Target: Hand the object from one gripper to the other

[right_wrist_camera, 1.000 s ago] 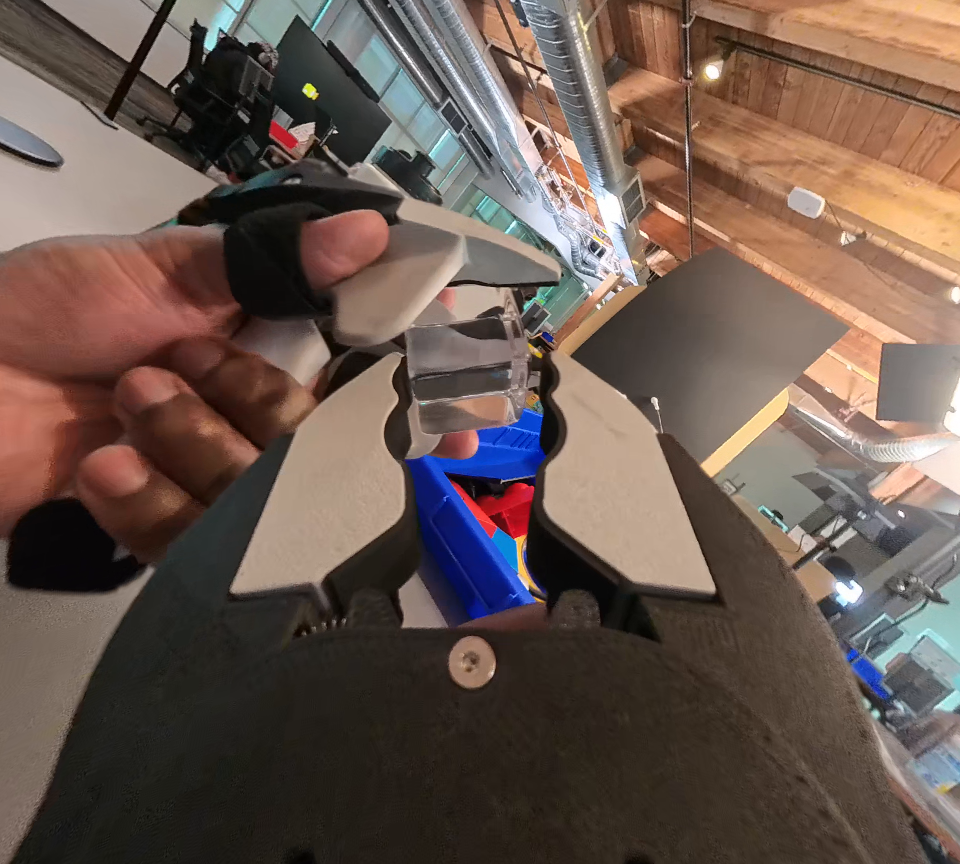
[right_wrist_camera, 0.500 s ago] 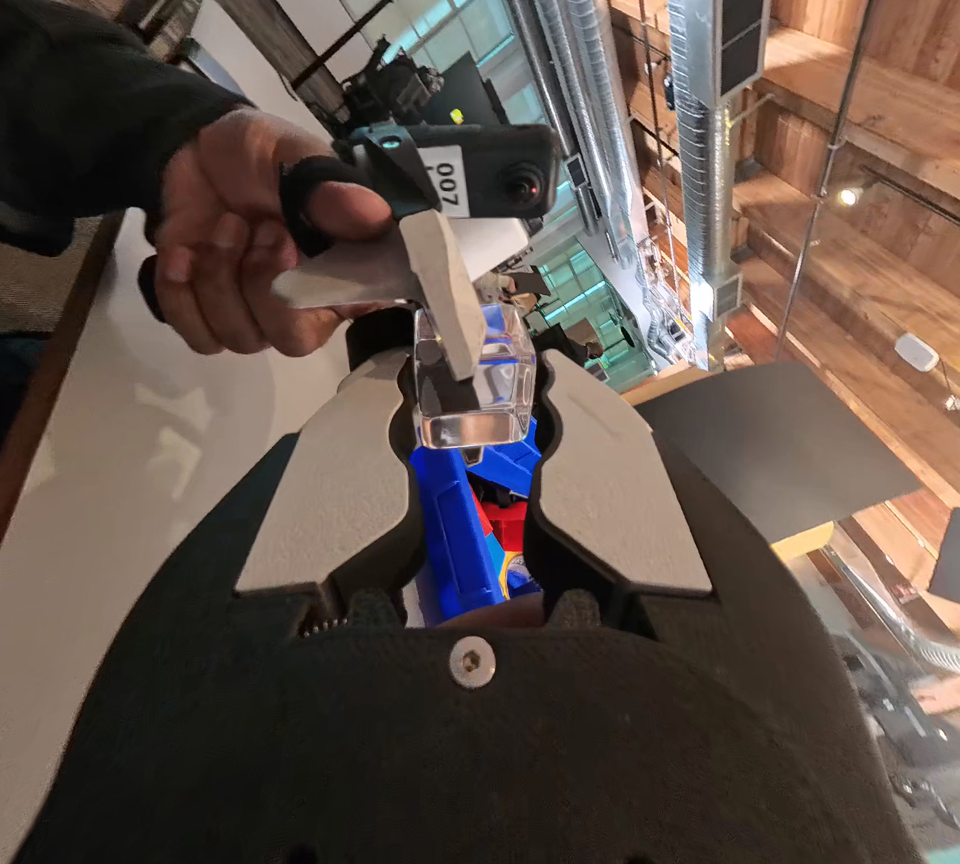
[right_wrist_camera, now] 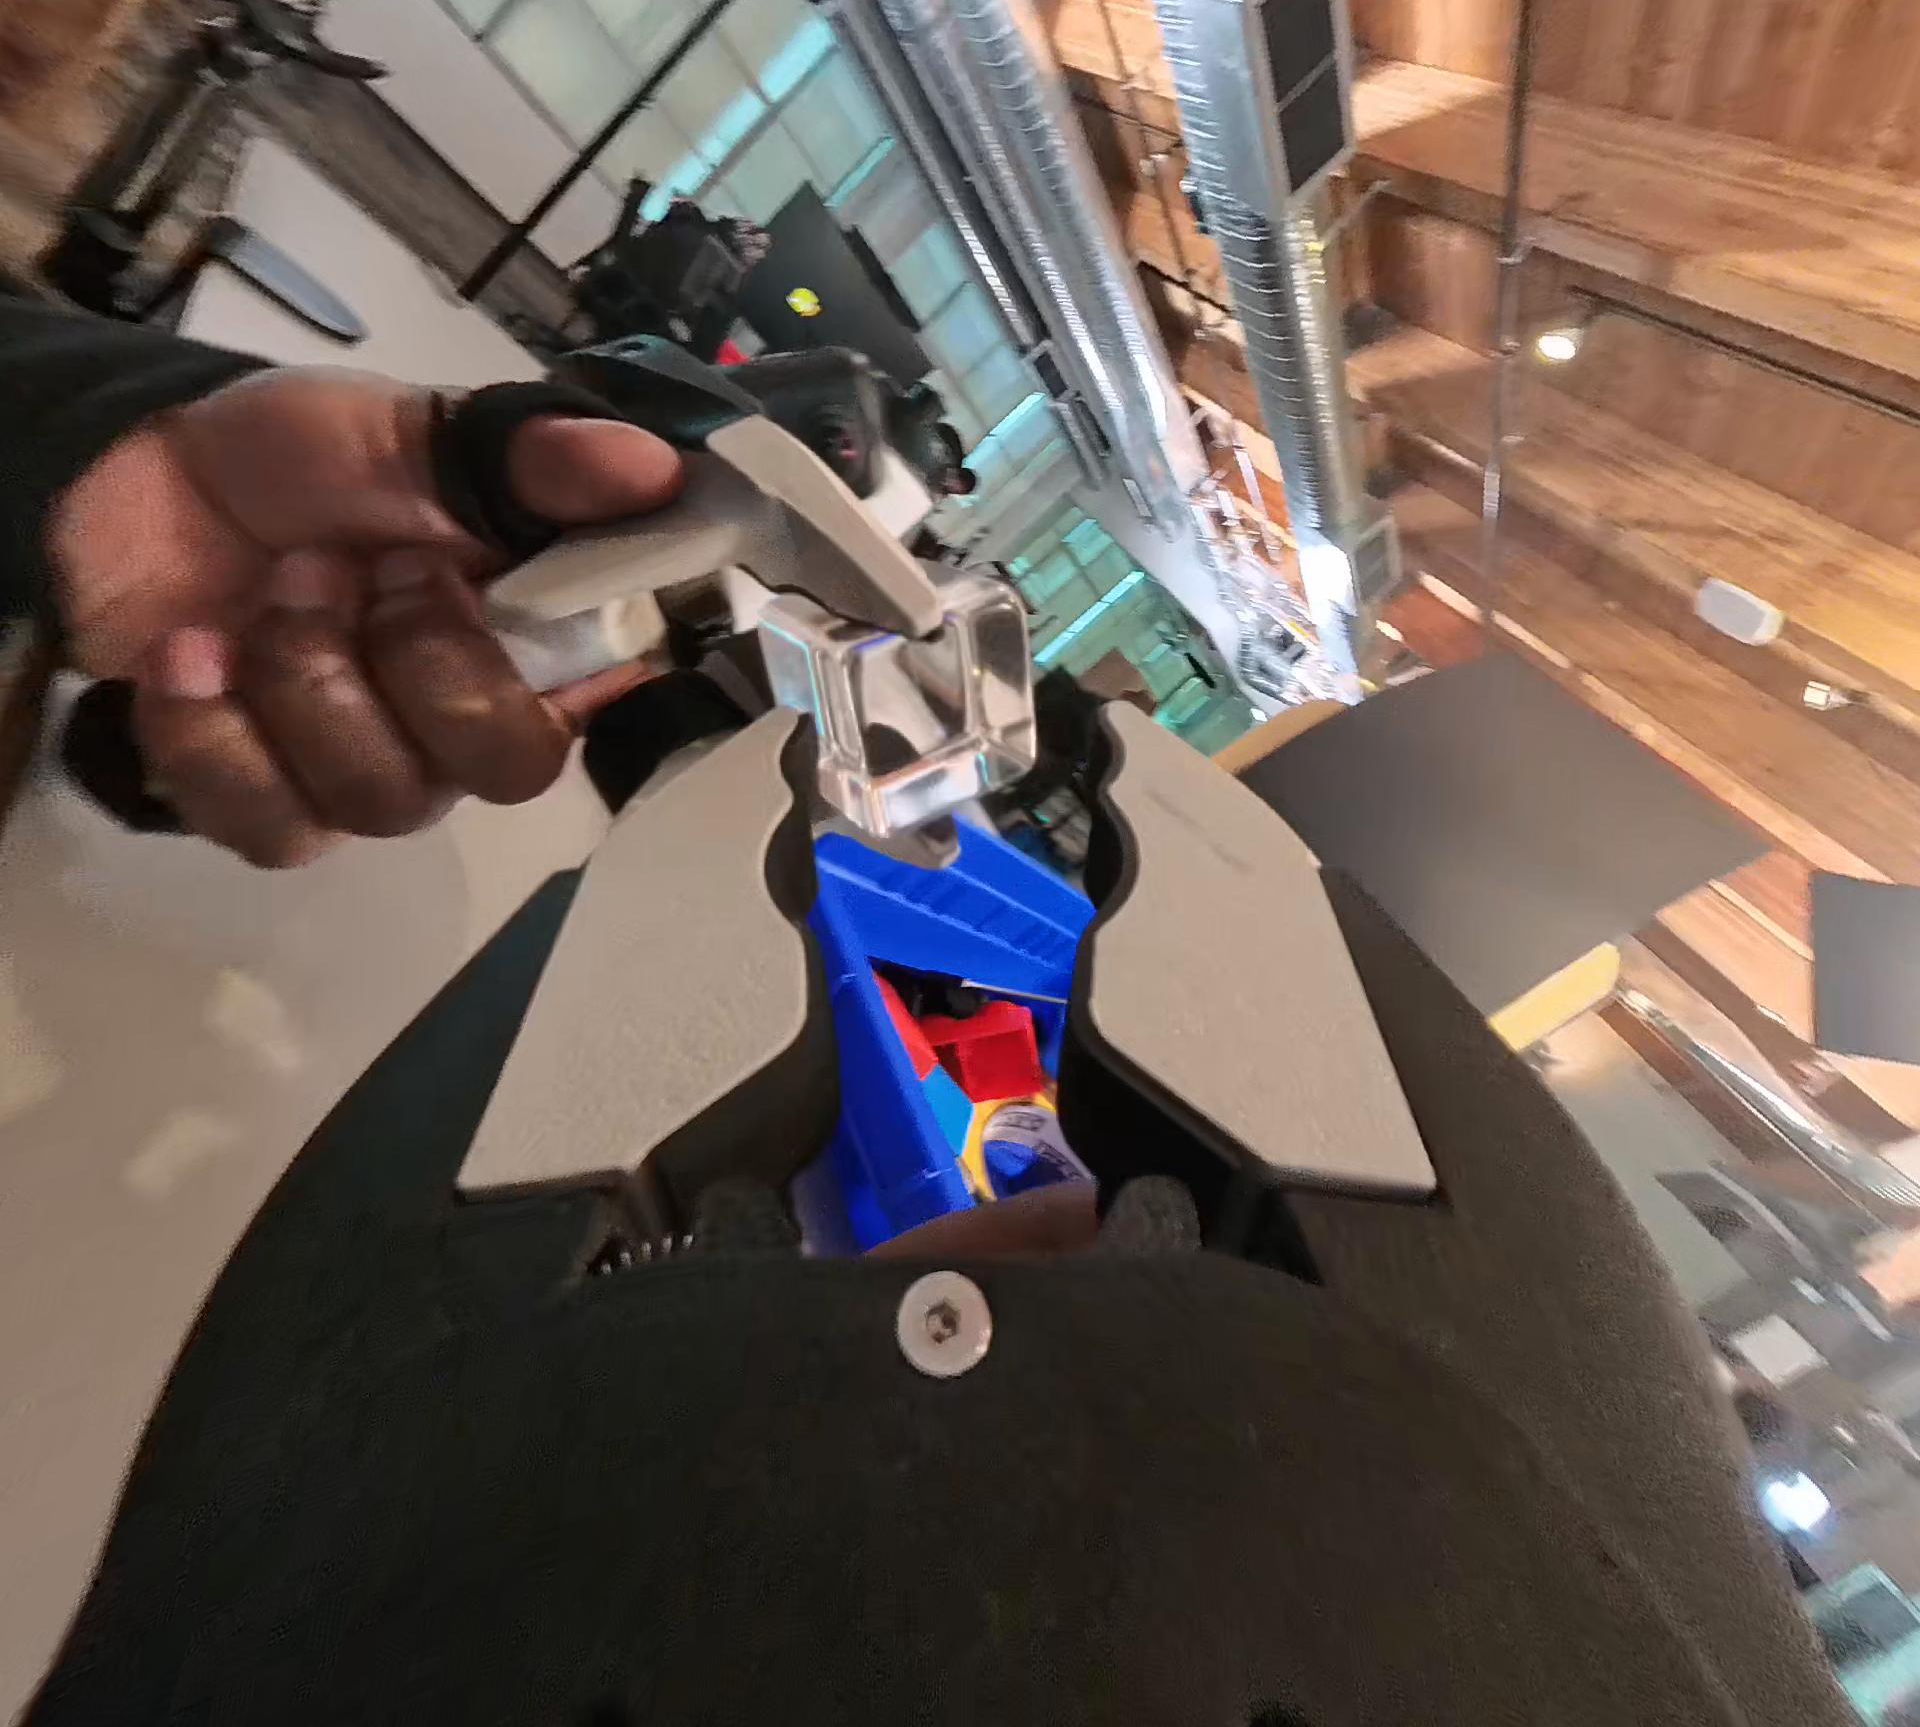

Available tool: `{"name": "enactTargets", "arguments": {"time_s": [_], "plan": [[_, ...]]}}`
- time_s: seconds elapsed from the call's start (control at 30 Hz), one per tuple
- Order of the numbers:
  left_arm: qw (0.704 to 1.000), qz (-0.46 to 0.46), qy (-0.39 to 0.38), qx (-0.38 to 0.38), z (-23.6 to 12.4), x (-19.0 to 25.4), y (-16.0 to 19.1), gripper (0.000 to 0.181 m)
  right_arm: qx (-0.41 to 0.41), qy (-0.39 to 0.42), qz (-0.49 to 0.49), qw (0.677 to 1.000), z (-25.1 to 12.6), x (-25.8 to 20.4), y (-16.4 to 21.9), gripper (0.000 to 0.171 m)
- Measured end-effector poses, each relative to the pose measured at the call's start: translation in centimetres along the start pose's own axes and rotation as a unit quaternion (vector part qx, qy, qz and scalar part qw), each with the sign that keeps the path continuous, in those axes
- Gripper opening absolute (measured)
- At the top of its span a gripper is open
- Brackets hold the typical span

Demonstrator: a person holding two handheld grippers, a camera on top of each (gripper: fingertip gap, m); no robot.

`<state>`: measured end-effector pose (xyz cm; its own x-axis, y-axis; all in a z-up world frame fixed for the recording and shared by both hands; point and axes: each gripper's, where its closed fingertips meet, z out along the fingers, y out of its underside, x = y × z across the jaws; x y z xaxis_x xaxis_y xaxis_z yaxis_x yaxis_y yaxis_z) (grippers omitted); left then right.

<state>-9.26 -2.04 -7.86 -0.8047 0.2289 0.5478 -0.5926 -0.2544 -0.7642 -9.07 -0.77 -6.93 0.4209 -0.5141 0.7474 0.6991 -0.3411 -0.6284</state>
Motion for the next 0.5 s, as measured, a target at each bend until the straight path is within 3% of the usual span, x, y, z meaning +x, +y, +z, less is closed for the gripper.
{"name": "enactTargets", "arguments": {"time_s": [0.23,0.5], "plan": [[0.978,-0.112,-0.015,0.175,-1.0,-1.7,-3.0,0.051,-0.047,0.099,-0.039,0.993,1.5,0.8,0.7,0.051],[0.973,-0.060,-0.057,0.216,-0.5,-1.8,-2.7,0.050,-0.076,0.109,-0.033,0.991,2.8,-0.6,1.2,0.056]]}}
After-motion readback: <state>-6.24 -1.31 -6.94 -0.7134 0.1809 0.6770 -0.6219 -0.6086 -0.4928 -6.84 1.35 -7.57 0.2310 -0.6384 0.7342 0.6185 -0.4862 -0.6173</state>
